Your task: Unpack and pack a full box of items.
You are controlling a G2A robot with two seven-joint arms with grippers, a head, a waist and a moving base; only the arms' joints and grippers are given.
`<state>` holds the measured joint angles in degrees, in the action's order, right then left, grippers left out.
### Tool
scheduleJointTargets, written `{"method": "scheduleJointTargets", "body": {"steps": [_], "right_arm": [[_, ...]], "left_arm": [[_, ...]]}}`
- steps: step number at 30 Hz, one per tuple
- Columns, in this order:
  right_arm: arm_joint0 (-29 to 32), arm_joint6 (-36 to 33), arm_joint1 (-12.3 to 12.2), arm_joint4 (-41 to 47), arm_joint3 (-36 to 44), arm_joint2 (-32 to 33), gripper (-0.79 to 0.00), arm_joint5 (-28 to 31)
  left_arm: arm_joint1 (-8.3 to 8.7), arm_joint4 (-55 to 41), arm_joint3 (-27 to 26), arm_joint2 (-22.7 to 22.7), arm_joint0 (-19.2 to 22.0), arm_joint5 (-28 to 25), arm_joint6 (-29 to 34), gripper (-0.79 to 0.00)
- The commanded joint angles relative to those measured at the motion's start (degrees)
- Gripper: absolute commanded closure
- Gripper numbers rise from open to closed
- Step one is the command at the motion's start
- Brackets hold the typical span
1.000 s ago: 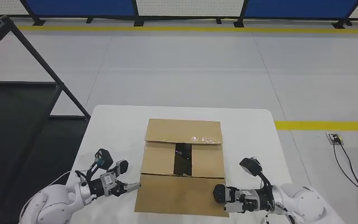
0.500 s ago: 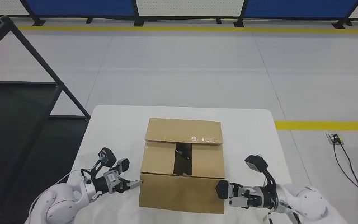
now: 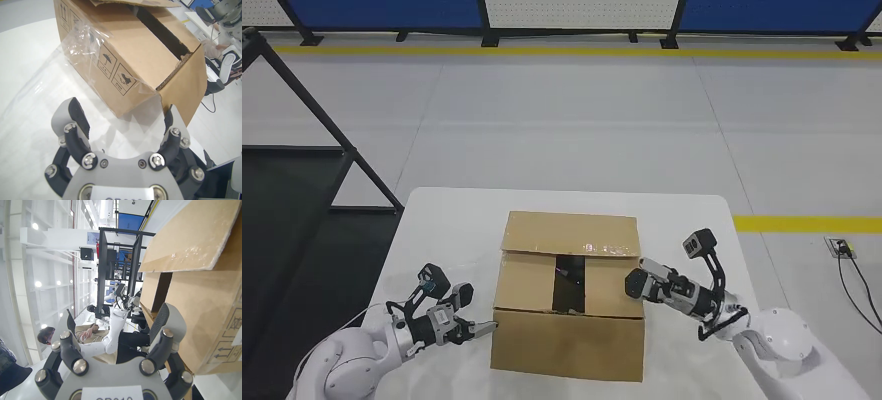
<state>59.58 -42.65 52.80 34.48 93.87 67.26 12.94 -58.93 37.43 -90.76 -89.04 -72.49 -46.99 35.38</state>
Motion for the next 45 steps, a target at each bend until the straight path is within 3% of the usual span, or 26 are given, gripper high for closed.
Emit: {"method": "scheduleJointTargets", "body": {"steps": [1, 5, 10, 14, 19, 29, 45], "right_arm": [[0.00, -0.01, 0.00, 0.00, -0.01, 0.01, -0.785, 0.12], [0.40, 0.54, 0.11, -0.32, 0.71, -0.21, -0.785, 0.38], [-1.61, 6.54, 1.16, -0.14, -0.08, -2.62, -0.785, -7.25], [-3.63, 7.90, 1.89, 1.40, -2.73, -3.40, -0.785, -9.81], [-5.59, 14.82, 3.02, 0.21, -4.25, -4.91, -0.785, -11.95], [-11.29, 27.23, 6.51, 1.70, -5.87, -8.71, -0.785, -5.78], [-12.55, 27.82, 7.05, 1.85, -6.30, -9.41, -0.785, -5.56]], "left_arm": [[0.00, 0.00, 0.00, 0.00, 0.00, 0.00, 0.00, -0.785], [0.00, 0.00, 0.00, 0.00, 0.00, 0.00, 0.00, -0.785], [0.00, 0.00, 0.00, 0.00, 0.00, 0.00, 0.00, -0.785], [0.00, 0.00, 0.00, 0.00, 0.00, 0.00, 0.00, -0.785], [0.00, 0.00, 0.00, 0.00, 0.00, 0.00, 0.00, -0.785], [0.00, 0.00, 0.00, 0.00, 0.00, 0.00, 0.00, -0.785], [0.00, 0.00, 0.00, 0.00, 0.00, 0.00, 0.00, -0.785]]}}
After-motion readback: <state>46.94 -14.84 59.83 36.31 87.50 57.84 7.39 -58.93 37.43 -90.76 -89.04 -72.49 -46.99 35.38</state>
